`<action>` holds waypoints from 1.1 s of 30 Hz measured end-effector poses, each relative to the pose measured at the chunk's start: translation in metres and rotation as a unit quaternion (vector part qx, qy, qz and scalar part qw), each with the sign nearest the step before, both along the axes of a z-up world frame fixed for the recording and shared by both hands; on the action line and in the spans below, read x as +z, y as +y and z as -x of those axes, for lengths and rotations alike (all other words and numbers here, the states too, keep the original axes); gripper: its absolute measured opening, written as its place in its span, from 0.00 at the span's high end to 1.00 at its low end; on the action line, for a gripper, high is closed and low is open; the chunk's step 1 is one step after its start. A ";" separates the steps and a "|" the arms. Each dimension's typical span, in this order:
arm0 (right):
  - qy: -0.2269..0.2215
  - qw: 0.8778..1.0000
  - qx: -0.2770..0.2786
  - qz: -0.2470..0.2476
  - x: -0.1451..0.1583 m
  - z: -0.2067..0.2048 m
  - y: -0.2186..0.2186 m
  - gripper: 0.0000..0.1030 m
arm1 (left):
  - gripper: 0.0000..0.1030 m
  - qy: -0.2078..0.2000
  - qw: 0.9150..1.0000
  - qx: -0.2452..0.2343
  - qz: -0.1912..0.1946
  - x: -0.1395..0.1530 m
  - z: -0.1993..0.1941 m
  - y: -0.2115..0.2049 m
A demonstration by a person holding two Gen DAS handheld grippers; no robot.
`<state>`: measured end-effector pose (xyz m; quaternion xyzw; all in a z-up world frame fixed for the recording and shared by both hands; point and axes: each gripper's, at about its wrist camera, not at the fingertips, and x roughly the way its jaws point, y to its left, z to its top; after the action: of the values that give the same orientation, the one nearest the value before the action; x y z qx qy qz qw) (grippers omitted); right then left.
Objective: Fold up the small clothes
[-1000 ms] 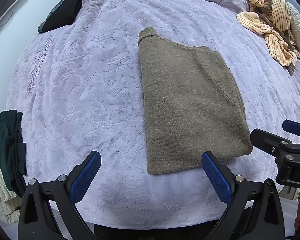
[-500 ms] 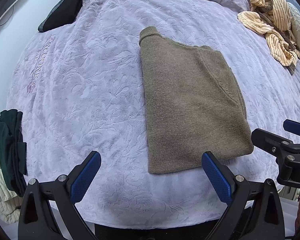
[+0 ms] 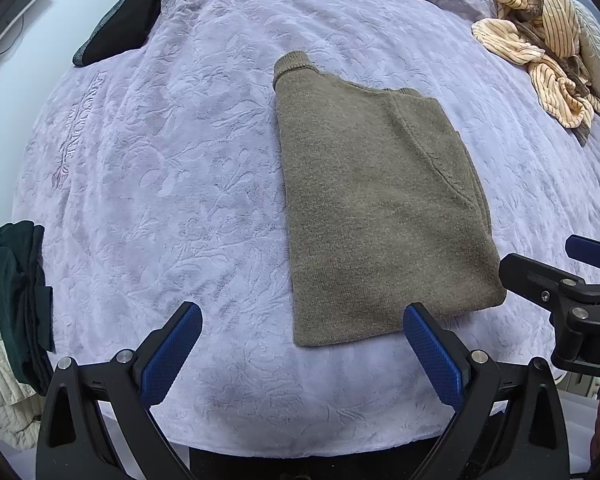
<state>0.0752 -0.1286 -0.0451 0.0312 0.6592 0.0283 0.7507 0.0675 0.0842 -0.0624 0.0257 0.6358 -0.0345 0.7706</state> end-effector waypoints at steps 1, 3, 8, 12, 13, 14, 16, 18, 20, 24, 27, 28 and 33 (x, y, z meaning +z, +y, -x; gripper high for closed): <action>0.000 1.000 0.000 0.000 0.000 0.000 0.000 0.00 | 0.02 -0.001 1.000 0.000 -0.002 0.000 0.000 0.000; 0.000 1.000 0.000 0.000 0.000 0.000 0.000 0.00 | 0.02 -0.004 1.000 0.000 -0.005 0.001 -0.001 0.000; 0.000 1.000 0.000 0.000 0.000 0.000 0.001 0.00 | 0.02 -0.005 1.000 0.001 -0.003 0.001 -0.001 0.002; 0.000 1.000 0.000 0.000 0.000 0.000 0.001 0.00 | 0.02 -0.003 1.000 -0.001 -0.004 0.001 -0.002 0.003; 0.001 1.000 0.001 0.001 0.000 0.000 0.002 0.00 | 0.02 -0.004 1.000 -0.001 -0.005 0.001 -0.002 0.003; 0.001 1.000 0.003 0.001 -0.001 0.000 0.002 0.00 | 0.02 -0.004 1.000 -0.001 -0.006 0.000 -0.002 0.003; 0.001 1.000 0.004 0.002 -0.001 -0.001 0.003 0.00 | 0.02 -0.003 1.000 -0.001 -0.006 0.000 -0.002 0.004; 0.001 1.000 0.004 0.001 -0.001 -0.002 0.002 0.00 | 0.02 -0.004 1.000 -0.001 -0.008 -0.001 -0.002 0.004; 0.002 1.000 0.005 0.001 -0.001 -0.002 0.002 0.00 | 0.02 -0.005 1.000 -0.002 -0.011 -0.001 -0.002 0.004; 0.003 1.000 0.005 0.001 -0.002 -0.003 0.002 0.00 | 0.02 -0.004 1.000 -0.003 -0.013 -0.002 -0.001 0.005; 0.003 1.000 0.006 0.000 -0.003 -0.003 0.003 0.00 | 0.02 -0.005 1.000 -0.004 -0.014 -0.002 -0.001 0.004; 0.004 1.000 0.007 0.000 -0.003 -0.003 0.003 0.00 | 0.02 -0.005 1.000 -0.003 -0.014 -0.002 -0.001 0.004; 0.005 1.000 0.007 0.000 -0.004 -0.003 0.005 0.00 | 0.02 -0.005 1.000 -0.002 -0.015 -0.003 -0.001 0.004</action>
<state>0.0782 -0.1232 -0.0492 0.0270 0.6632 0.0337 0.7472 0.0690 0.0881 -0.0655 0.0389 0.6322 -0.0263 0.7734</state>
